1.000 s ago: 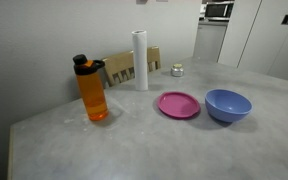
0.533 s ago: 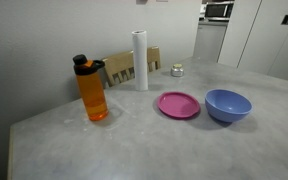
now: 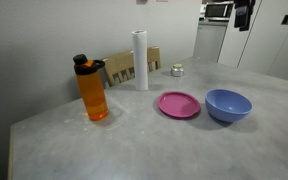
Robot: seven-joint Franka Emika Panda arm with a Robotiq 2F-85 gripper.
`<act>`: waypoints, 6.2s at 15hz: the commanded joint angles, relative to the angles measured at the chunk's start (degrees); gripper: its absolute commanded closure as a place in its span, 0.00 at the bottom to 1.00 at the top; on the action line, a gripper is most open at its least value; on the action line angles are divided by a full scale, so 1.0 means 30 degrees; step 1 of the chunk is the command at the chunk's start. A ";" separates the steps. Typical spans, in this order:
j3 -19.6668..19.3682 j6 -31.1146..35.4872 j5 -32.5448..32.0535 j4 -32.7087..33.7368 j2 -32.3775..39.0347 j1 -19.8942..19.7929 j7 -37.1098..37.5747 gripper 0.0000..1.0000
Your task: Put the pink plate on the blue bowl
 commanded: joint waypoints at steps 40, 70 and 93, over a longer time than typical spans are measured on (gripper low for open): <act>0.1084 0.4122 0.0330 1.5525 1.9051 0.1515 1.4956 0.36; 0.1126 -0.3488 -0.0728 1.9897 1.8327 0.2387 1.3722 0.97; 0.1390 -0.3134 -0.0771 1.5177 1.4425 0.3476 1.7164 0.97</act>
